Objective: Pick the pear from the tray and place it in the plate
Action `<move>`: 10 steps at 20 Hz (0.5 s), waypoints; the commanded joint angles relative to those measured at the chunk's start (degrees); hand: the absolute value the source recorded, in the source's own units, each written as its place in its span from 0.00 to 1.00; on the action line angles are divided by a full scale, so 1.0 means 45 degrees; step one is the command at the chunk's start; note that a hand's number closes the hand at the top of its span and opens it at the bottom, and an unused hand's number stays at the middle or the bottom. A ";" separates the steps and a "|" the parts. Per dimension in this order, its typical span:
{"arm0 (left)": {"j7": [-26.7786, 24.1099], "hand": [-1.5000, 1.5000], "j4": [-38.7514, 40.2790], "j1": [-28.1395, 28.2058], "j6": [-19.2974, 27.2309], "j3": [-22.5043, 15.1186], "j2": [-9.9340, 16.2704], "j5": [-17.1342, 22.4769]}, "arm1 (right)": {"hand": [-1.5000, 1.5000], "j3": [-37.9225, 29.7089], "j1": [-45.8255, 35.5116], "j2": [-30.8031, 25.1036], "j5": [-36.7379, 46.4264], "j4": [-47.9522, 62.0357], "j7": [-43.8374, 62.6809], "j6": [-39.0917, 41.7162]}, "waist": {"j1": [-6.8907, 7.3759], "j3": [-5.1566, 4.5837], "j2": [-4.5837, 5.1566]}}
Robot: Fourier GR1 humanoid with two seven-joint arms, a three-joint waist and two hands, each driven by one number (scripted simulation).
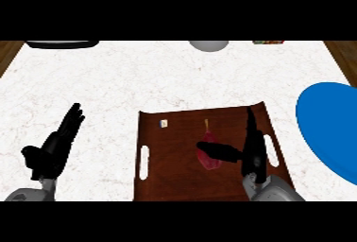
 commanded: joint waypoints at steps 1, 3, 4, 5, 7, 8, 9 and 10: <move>-0.0128 0.50 0.0234 -0.0107 -0.0033 0.0094 -0.0216 -0.0023 | 0.00 0.0124 -0.0656 -0.1250 0.0352 -0.1710 0.3572 0.1742 | -0.0037 0.0022 0.0042; -0.0086 0.50 0.0437 -0.0234 -0.0352 0.0482 0.0244 0.0084 | 0.00 0.0259 -0.1080 -0.0852 0.0716 -0.2411 0.5139 0.1926 | 0.0021 0.0026 0.0049; 0.0249 0.50 0.0194 -0.0267 0.0130 -0.0181 -0.0606 -0.0317 | 0.00 0.0061 -0.0375 -0.1052 0.0547 -0.2418 0.4647 0.2115 | 0.0066 0.0057 0.0100; 0.0230 0.50 -0.0138 -0.0036 -0.0157 0.0197 -0.0068 -0.0070 | 0.00 0.0039 -0.0524 -0.1370 0.0663 -0.2818 0.5604 0.2474 | 0.0076 0.0049 0.0065; -0.0251 0.50 0.0305 -0.0099 -0.0676 0.0615 0.0363 0.0056 | 0.00 -0.0051 -0.0964 -0.1183 0.0800 -0.2636 0.6351 0.2951 | 0.0133 0.0043 0.0086; -0.0097 0.50 0.0116 -0.0063 -0.0487 0.0472 0.0046 0.0047 | 0.00 0.0125 -0.0190 -0.1531 0.0929 -0.3565 0.6571 0.2932 | 0.0023 0.0046 0.0057; -0.0198 0.50 -0.0060 -0.0025 -0.0064 0.0134 -0.0277 -0.0446 | 0.00 -0.0119 -0.0677 -0.1030 0.0909 -0.2651 0.6387 0.3095 | 0.0161 0.0056 0.0105; -0.0245 0.50 0.0096 0.0134 -0.0046 0.0116 -0.0473 -0.0368 | 0.00 -0.0116 -0.0741 -0.1001 0.0655 -0.2721 0.6589 0.3436 | 0.0170 0.0053 0.0108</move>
